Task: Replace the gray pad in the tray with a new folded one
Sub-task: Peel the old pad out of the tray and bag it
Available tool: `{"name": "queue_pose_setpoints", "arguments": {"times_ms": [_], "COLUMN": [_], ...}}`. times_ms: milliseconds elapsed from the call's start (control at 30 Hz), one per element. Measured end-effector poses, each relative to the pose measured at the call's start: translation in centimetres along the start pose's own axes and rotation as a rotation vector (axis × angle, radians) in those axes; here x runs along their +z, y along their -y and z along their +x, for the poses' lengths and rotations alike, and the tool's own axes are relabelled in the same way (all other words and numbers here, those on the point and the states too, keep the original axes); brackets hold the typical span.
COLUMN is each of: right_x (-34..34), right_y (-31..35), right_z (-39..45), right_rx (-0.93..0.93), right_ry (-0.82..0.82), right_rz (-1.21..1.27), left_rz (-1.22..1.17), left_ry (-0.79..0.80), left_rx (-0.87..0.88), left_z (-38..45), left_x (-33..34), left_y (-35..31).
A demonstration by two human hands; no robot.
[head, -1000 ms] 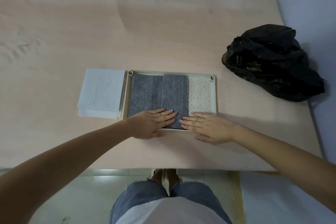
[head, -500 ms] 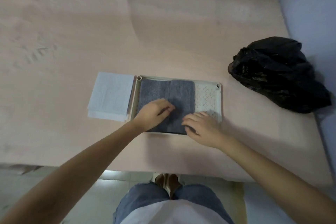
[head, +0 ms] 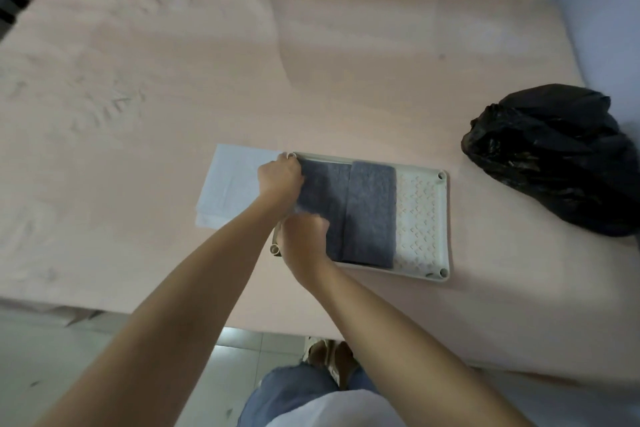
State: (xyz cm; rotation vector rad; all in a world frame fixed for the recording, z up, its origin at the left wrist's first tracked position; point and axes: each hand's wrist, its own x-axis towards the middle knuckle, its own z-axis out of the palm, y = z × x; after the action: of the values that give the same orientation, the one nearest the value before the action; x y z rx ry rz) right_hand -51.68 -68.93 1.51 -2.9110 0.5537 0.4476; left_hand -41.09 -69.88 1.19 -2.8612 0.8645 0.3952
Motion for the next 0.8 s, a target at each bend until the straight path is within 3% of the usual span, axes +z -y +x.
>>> {"name": "queue_pose_setpoints", "arguments": {"times_ms": [200, 300, 433, 800], "right_x": [0.7, 0.9, 0.7, -3.0], "right_y": [0.3, 0.4, -0.3, -4.2], "right_z": [0.4, 0.5, 0.5, -2.8], "right_rx": [0.141, 0.095, 0.057, 0.339], "right_ry": [0.098, 0.159, 0.01, -0.011], "right_rz": [-0.1, -0.084, -0.007, 0.602], "left_rz": [-0.184, -0.351, -0.541, -0.777], "left_ry": [0.007, 0.017, 0.045, 0.094], "left_rx": [-0.126, -0.173, -0.196, -0.111], "left_z": [-0.2, 0.0, 0.3, 0.9], "left_x": [0.4, 0.4, -0.1, -4.1], "left_y": [-0.8, -0.5, -0.1, -2.7]}}
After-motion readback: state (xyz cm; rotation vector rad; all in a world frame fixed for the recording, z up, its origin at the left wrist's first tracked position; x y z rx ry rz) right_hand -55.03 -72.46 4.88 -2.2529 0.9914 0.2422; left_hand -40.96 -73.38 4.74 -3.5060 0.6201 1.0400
